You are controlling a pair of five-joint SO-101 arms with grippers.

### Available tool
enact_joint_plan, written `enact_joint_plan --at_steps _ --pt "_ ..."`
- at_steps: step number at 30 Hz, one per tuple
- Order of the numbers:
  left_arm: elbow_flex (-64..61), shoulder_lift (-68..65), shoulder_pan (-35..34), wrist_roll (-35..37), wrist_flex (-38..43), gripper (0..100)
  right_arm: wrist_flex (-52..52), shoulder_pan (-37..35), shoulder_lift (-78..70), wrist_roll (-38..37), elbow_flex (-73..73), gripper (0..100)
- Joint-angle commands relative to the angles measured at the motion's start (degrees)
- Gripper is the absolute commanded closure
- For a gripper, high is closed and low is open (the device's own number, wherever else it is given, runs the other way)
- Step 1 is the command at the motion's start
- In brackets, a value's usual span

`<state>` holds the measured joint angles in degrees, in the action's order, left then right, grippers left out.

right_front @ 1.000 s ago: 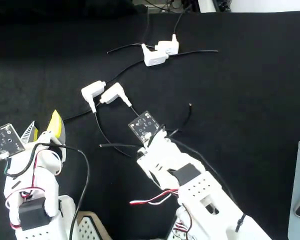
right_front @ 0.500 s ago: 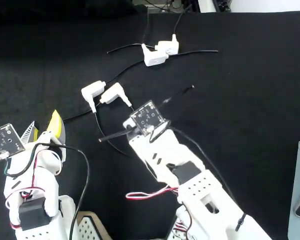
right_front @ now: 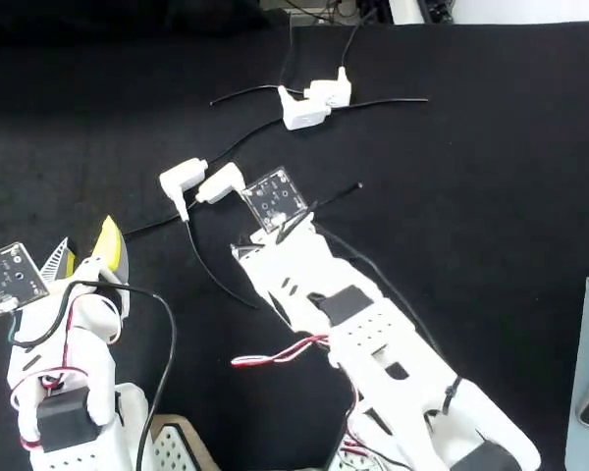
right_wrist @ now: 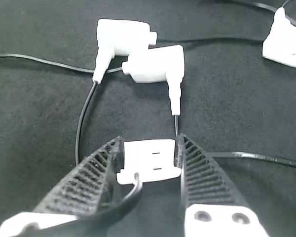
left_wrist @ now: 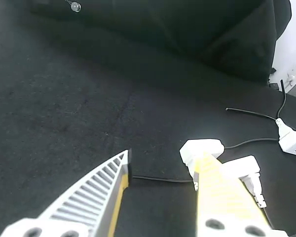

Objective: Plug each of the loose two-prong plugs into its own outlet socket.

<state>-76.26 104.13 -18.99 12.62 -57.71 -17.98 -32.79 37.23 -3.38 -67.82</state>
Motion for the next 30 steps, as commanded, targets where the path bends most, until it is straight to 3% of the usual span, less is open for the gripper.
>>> enact_joint_plan --at_steps 1,6,17,24,27,30 --pt "3.74 0.00 -0.40 0.35 0.09 78 -5.10 -0.53 1.45 0.35 4.70 84.8" --pt "3.65 0.00 -0.13 0.35 0.09 78 -16.97 -0.53 9.54 0.53 10.07 98.6" --pt "3.12 0.00 -0.04 0.35 0.26 78 -39.91 -0.62 17.45 0.35 35.47 91.0" --pt "-0.13 0.00 0.04 0.18 5.63 78 -50.81 -0.44 17.71 0.53 48.22 91.0" --pt "0.66 0.00 0.04 0.09 5.54 78 -55.56 2.20 17.80 0.62 50.42 91.8" --pt "1.27 0.00 0.04 0.00 5.36 78 -58.20 7.82 17.89 0.44 50.95 98.9"
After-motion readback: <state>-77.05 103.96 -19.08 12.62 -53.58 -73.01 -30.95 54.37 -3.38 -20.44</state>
